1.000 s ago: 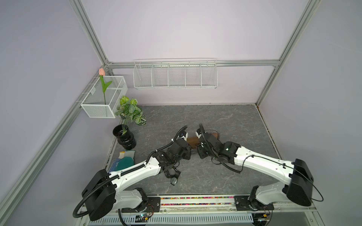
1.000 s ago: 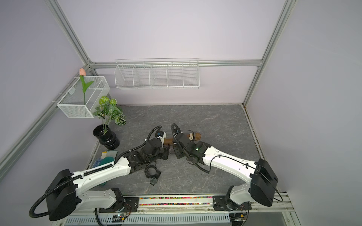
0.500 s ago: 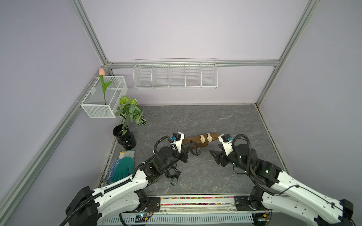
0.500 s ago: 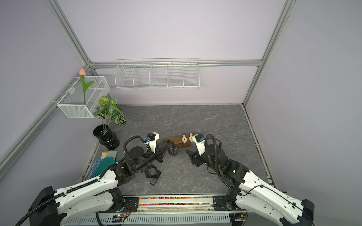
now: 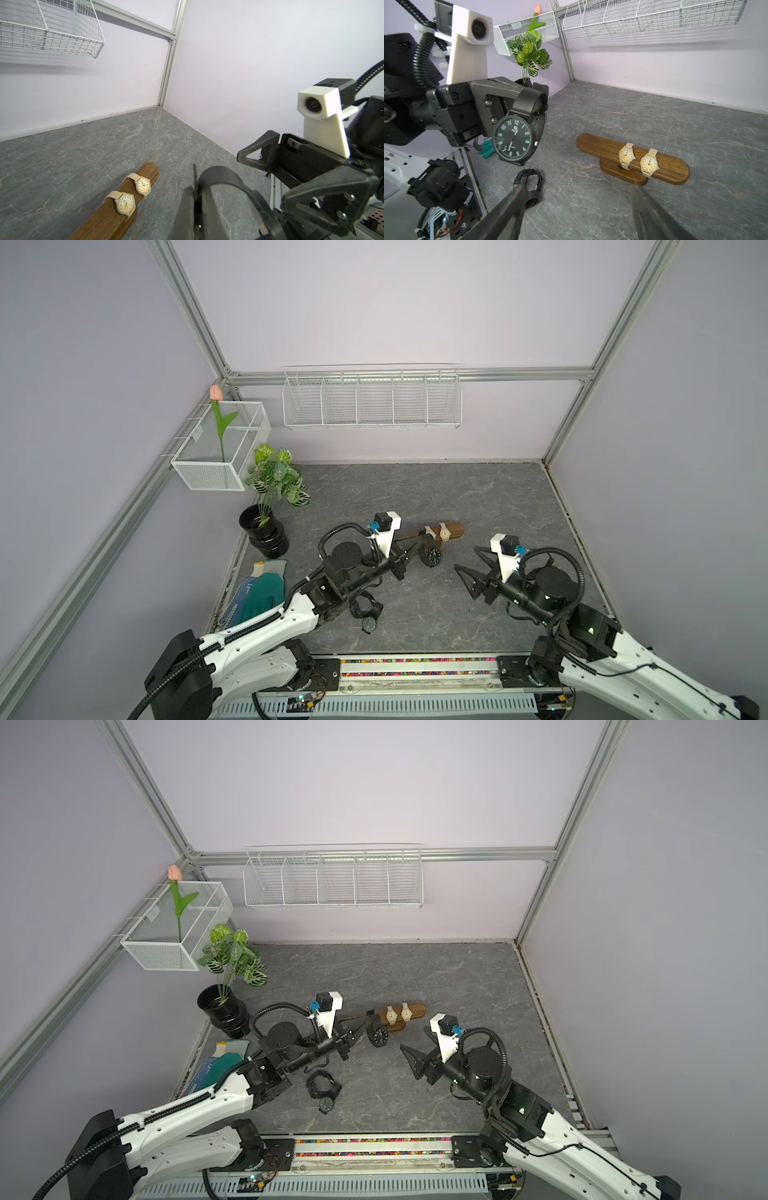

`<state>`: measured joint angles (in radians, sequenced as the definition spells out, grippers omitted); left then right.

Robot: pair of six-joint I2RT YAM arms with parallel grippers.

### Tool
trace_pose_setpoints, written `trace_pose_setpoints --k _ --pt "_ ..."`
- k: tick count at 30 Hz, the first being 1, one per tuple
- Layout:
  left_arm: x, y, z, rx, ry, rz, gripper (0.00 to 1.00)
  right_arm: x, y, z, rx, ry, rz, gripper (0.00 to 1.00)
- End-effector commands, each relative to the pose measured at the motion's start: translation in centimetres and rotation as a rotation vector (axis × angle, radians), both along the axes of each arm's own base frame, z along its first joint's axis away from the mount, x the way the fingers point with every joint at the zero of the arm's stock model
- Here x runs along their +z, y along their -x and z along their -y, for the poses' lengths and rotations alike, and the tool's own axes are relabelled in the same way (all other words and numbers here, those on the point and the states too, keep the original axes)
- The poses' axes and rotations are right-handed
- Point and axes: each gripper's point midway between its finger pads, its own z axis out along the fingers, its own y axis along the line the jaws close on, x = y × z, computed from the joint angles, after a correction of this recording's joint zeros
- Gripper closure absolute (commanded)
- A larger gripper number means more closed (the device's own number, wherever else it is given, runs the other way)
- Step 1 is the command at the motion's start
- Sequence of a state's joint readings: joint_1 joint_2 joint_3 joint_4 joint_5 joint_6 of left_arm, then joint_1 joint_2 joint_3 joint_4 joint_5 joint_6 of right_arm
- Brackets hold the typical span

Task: Place watch on stand
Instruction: Pick up the watch at the center of the board.

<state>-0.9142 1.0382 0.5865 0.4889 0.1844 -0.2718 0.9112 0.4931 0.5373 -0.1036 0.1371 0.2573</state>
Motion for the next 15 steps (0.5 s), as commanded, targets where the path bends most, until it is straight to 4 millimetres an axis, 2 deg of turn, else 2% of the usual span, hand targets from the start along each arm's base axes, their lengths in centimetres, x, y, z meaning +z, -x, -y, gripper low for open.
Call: trace_pose_setpoints --k 1,9,15 --pt "1.9 0.0 0.0 -0.005 0.037 0.044 1.0 1.1 0.5 -1.2 0.062 -0.076 0.008 0.18" --pt "1.7 -0.6 -0.7 0.048 0.029 0.038 1.0 2.2 0.1 -3.8 0.134 -0.127 -0.027 0.18" --pt "0.7 -1.1 -0.5 0.064 0.01 0.027 1.0 2.8 -0.4 -5.8 0.18 -0.139 -0.068 0.19"
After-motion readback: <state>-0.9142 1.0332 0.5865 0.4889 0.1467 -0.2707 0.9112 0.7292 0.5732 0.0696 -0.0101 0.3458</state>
